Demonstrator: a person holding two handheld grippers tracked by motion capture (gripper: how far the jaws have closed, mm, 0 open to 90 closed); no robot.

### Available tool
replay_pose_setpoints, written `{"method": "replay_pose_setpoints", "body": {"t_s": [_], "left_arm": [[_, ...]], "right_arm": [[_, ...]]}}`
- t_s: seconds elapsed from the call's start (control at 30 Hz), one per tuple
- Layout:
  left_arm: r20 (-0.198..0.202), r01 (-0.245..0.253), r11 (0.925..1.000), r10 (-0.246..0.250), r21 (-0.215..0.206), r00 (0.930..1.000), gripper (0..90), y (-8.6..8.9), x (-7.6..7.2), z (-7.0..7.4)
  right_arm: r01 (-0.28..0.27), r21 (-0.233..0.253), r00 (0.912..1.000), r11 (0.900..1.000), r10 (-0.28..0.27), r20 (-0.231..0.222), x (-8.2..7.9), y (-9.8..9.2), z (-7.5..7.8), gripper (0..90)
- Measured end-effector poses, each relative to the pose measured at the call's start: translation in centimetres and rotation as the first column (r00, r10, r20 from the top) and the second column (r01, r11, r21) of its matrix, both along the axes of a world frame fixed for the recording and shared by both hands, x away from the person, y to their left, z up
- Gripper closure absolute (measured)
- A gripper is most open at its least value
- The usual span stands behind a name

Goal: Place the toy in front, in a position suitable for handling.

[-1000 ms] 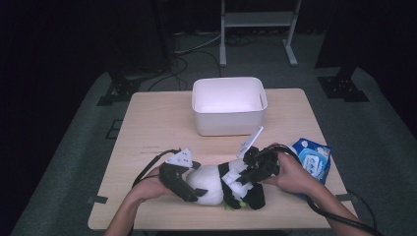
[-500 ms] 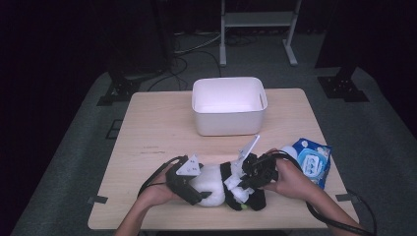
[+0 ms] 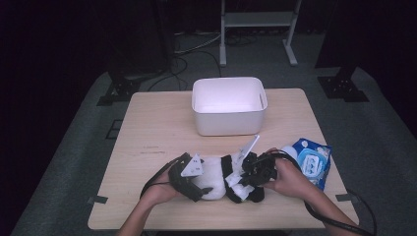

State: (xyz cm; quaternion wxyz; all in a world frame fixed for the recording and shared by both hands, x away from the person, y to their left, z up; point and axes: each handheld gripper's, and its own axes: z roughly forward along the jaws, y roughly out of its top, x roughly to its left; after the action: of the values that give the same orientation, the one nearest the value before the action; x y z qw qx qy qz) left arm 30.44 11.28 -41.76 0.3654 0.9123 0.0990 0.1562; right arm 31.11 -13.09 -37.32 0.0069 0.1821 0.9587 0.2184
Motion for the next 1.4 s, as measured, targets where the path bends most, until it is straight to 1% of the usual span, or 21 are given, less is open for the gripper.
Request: {"method": "replay_pose_setpoints", "body": {"t_s": [0.1, 0.17, 0.2, 0.23, 0.3, 0.33, 0.37, 0.47, 0.53, 0.63, 0.67, 0.73, 0.83, 0.87, 1.0, 1.03, 1.17, 1.2, 1.23, 1.33, 1.4], "left_arm": [[0.001, 0.006, 1.0000, -0.006, 0.001, 1.0000, 7.6, 0.0, -0.1, 0.2], [-0.026, 0.017, 0.9997, -0.018, -0.018, 0.9995, 6.4, 0.1, -0.2, 0.6], [-0.026, 0.017, 0.9997, -0.018, -0.018, 0.9995, 6.2, 0.1, -0.2, 0.6], [-0.038, 0.025, 0.9992, -0.027, -0.031, 0.9989, 6.2, 0.3, -0.2, 0.8], [-0.071, 0.028, 0.9973, -0.033, -0.069, 0.9969, 6.7, 0.6, -0.1, 1.3], [-0.111, 0.010, 0.9904, -0.025, -0.138, 0.9935, 9.1, 1.1, 0.1, 1.7], [-0.118, -0.001, 0.9883, -0.017, -0.153, 0.9929, 11.7, 1.4, 0.3, 1.8], [-0.126, -0.009, 0.9899, -0.009, -0.141, 0.9921, 12.2, 1.6, 0.4, 1.8], [-0.128, -0.023, 0.9891, 0.004, -0.145, 0.9918, 11.2, 1.6, 0.5, 1.2], [-0.127, -0.027, 0.9881, 0.007, -0.152, 0.9919, 12.0, 1.6, 0.6, 1.2], [-0.115, -0.019, 0.9893, 0.002, -0.145, 0.9934, 12.5, 1.3, 0.5, 1.1], [-0.109, -0.013, 0.9898, -0.002, -0.142, 0.9941, 12.6, 1.1, 0.4, 1.1], [-0.088, -0.002, 0.9938, -0.008, -0.111, 0.9961, 12.6, 0.7, 0.2, 1.3], [-0.088, -0.003, 0.9940, -0.006, -0.109, 0.9961, 12.6, 0.7, 0.2, 1.3], [-0.094, -0.019, 0.9926, 0.007, -0.120, 0.9955, 12.5, 0.9, 0.2, 1.1], [-0.095, -0.021, 0.9921, 0.010, -0.124, 0.9954, 12.6, 0.9, 0.2, 1.0], [-0.084, -0.011, 0.9941, 0.002, -0.108, 0.9965, 12.6, 0.7, 0.0, 1.1], [-0.081, -0.008, 0.9950, 0.000, -0.100, 0.9967, 12.6, 0.7, 0.0, 1.1], [-0.081, -0.008, 0.9950, 0.000, -0.100, 0.9967, 12.5, 0.7, 0.0, 1.1], [-0.079, -0.008, 0.9951, 0.000, -0.098, 0.9968, 12.5, 0.7, -0.1, 1.1], [-0.079, -0.006, 0.9954, -0.002, -0.096, 0.9968, 12.5, 0.7, -0.1, 1.1]], "right_arm": [[0.009, 0.010, 1.0000, 1.000, -0.009, -0.002, 0.1, -0.2, -0.3, 82.1], [0.008, 0.010, 1.0000, 1.000, -0.008, 0.001, 0.1, -0.3, -0.3, 82.1], [0.011, 0.010, 0.9999, 1.000, -0.011, 0.000, 0.1, -0.3, -0.4, 82.1], [0.011, 0.010, 0.9999, 1.000, -0.011, 0.000, 0.1, -0.3, -0.4, 82.1], [0.011, 0.012, 0.9999, 1.000, -0.011, 0.001, -0.2, -0.6, -0.4, 82.0], [0.008, 0.007, 1.0000, 1.000, -0.008, -0.002, -0.3, -0.6, -0.3, 82.0], [0.007, -0.001, 1.0000, 1.000, -0.007, -0.001, -0.4, -0.6, -0.2, 81.8], [-0.011, 0.007, 0.9999, 1.000, 0.010, 0.007, -0.7, -0.4, 0.2, 81.2], [-0.032, 0.013, 0.9981, 0.999, 0.031, 0.053, -1.4, 0.0, 1.3, 80.6], [-0.047, 0.034, 0.9965, 0.998, 0.044, 0.071, -1.6, 0.7, 2.0, 80.3], [-0.049, 0.035, 0.9963, 0.998, 0.047, 0.072, -1.6, 1.1, 2.1, 80.2], [-0.057, 0.032, 0.9956, 0.998, 0.055, 0.077, -1.5, 1.5, 2.1, 80.2], [-0.064, 0.041, 0.9949, 0.997, 0.061, 0.081, -1.1, 2.7, 1.7, 80.1], [-0.074, 0.046, 0.9939, 0.996, 0.069, 0.086, -0.8, 3.0, 1.6, 80.1], [-0.065, 0.058, 0.9949, 0.996, 0.060, 0.082, -0.1, 3.5, 1.7, 79.8], [-0.054, 0.060, 0.9954, 0.997, 0.049, 0.082, 0.0, 3.4, 1.9, 79.7], [-0.015, 0.084, 0.9947, 0.996, 0.007, 0.102, 1.1, 2.2, 2.9, 79.6], [0.015, 0.091, 0.9943, 0.996, -0.024, 0.104, 1.5, 1.3, 3.3, 79.5], [0.015, 0.091, 0.9943, 0.996, -0.024, 0.104, 1.5, 1.3, 3.3, 79.5], [0.050, 0.098, 0.9924, 0.994, -0.061, 0.107, 1.9, 0.0, 3.8, 79.5], [0.073, 0.102, 0.9913, 0.992, -0.084, 0.101, 2.3, -1.4, 4.0, 79.3]]}}
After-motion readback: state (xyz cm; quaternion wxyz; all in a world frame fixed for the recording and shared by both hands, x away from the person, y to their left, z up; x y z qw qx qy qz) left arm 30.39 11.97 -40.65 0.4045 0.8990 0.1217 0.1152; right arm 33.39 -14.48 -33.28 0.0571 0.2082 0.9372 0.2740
